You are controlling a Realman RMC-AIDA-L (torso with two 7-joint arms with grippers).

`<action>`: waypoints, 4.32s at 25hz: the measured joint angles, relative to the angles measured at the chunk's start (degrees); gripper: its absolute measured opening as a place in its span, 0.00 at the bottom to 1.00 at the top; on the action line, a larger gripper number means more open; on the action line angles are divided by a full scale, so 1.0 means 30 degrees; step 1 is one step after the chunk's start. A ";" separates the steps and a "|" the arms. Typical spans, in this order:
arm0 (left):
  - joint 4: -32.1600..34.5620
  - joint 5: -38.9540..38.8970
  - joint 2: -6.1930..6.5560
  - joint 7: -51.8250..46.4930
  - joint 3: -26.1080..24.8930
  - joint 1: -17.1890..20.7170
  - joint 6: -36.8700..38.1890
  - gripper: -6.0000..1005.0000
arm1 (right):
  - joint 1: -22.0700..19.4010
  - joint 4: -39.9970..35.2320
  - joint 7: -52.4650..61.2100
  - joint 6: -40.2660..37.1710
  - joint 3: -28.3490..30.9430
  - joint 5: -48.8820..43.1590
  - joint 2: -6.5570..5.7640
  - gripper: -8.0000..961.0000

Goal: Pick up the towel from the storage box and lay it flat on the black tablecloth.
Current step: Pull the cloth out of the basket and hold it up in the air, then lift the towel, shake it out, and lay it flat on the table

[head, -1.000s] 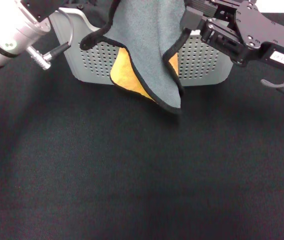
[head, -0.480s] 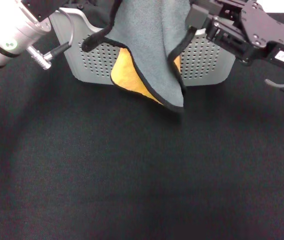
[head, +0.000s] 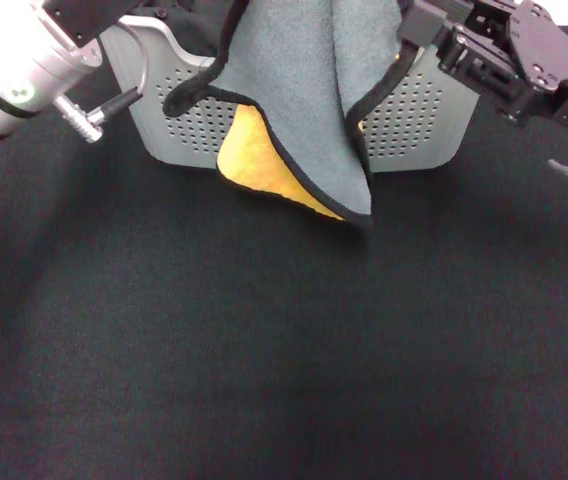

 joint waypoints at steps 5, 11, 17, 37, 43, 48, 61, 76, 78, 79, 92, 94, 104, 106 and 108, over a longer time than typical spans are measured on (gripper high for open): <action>-0.0070 -0.0010 -0.0025 -0.0006 0.0025 0.0009 0.0001 0.01 | 0.0081 0.0106 0.0000 -0.0001 -0.0304 0.0149 0.0012 0.36; -0.0486 -0.0055 -0.0028 -0.0007 0.0021 -0.0192 0.0000 0.01 | 0.0315 0.0146 0.0021 -0.0014 -0.0952 0.0153 0.0045 0.35; -0.0515 -0.0264 -0.0026 0.0001 0.0020 -0.0124 0.0000 0.01 | 0.0183 0.0125 0.0028 0.0154 -0.1047 0.0232 0.0062 0.35; -0.1308 -0.0184 0.0018 0.0023 0.0051 0.0107 0.0028 0.01 | -0.0052 -0.1145 0.0283 0.0129 -0.0195 0.0584 -0.0210 0.01; -0.2508 0.0576 0.0028 0.0617 0.0210 0.0873 0.0084 0.01 | 0.0015 -0.6052 0.4501 -0.1696 0.1996 -0.1808 -0.0819 0.01; -0.4653 0.0098 -0.0077 0.2459 0.1250 0.1310 0.1184 0.01 | 0.0675 -1.0058 0.7916 -0.3159 0.3864 -0.4767 -0.0928 0.01; -0.7405 -0.0685 -0.0117 0.6147 0.1132 0.1631 0.1761 0.01 | 0.2590 -1.5452 1.4769 -0.2063 0.5808 -0.9157 -0.2413 0.01; -0.7193 -0.0865 0.0068 0.6372 0.2032 0.2532 0.2885 0.04 | 0.3812 -1.7795 1.7384 0.1751 0.8132 -1.1766 -0.3080 0.01; -0.7189 -0.0246 0.0081 0.6196 0.2537 0.2136 0.3037 0.05 | 0.3951 -1.8034 1.7523 0.1956 0.8103 -1.2043 -0.3100 0.01; -0.7179 0.0045 0.0091 0.6139 0.2688 0.1968 0.3093 0.05 | 0.4024 -1.8133 1.7582 0.2070 0.8079 -1.2133 -0.3115 0.01; -0.5548 0.0929 0.0568 0.6077 0.2684 0.1386 0.3189 0.11 | 0.4465 -1.9080 1.8041 0.3216 0.7229 -1.3116 -0.3595 0.01; -0.5163 0.0977 0.0693 0.5998 0.2756 0.1434 0.3405 0.16 | 0.4472 -1.9203 1.8044 0.3217 0.7123 -1.3370 -0.3602 0.01; -0.3108 0.2386 0.0727 0.5390 0.2712 0.1068 0.5705 0.37 | 0.4586 -1.9387 1.7776 0.3254 0.5913 -1.4281 -0.3450 0.01; -0.3113 0.2330 0.0673 0.5370 0.2666 0.0767 0.5655 0.37 | 0.4673 -1.9472 1.7732 0.3309 0.5633 -1.4323 -0.3429 0.01; -0.3151 0.2279 0.0631 0.5419 0.2591 0.0564 0.5585 0.37 | 0.4747 -1.9777 1.7728 0.3341 0.5242 -1.4390 -0.3410 0.01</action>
